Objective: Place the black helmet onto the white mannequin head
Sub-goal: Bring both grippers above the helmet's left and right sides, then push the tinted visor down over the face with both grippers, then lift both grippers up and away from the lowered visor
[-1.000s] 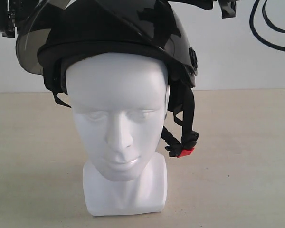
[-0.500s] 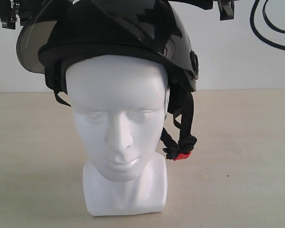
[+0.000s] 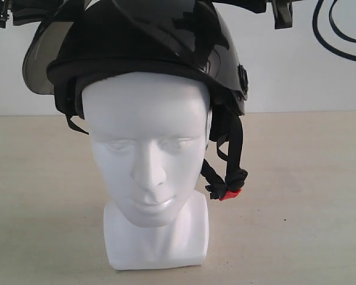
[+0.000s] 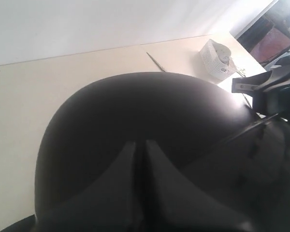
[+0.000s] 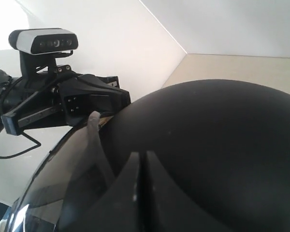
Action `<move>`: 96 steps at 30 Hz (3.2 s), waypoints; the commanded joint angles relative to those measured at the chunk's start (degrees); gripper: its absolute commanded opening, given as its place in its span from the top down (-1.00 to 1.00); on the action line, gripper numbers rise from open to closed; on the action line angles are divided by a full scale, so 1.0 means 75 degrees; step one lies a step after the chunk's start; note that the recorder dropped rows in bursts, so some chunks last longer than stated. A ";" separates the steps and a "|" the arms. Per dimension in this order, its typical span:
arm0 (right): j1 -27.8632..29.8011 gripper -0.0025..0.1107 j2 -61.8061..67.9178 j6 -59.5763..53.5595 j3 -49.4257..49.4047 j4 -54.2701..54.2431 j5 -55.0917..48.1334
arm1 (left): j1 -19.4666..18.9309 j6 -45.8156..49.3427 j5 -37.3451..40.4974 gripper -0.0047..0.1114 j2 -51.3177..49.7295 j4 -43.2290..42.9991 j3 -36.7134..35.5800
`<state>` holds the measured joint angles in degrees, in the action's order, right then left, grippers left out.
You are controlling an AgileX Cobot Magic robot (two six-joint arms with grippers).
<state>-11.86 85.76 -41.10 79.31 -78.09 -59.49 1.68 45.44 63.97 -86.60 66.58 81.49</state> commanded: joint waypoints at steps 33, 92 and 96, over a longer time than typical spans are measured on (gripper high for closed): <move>-0.0018 0.96 -0.1088 0.0497 -0.1048 0.0987 -0.0533 | 0.0408 -0.0289 0.0799 0.84 0.1314 -0.0088 -0.1713; -0.1329 0.96 -0.2314 0.1517 -0.1958 0.3122 0.1277 | 0.0471 -0.0143 0.0799 0.84 0.2418 -0.0726 -0.3228; -0.1285 0.96 -0.2739 0.1517 -0.1958 0.3158 0.1747 | 0.0471 -0.0321 0.0799 0.84 0.2824 -0.0315 -0.2827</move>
<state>-22.26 66.66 -29.76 64.89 -55.52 -49.75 5.12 44.35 72.11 -67.09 62.27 58.49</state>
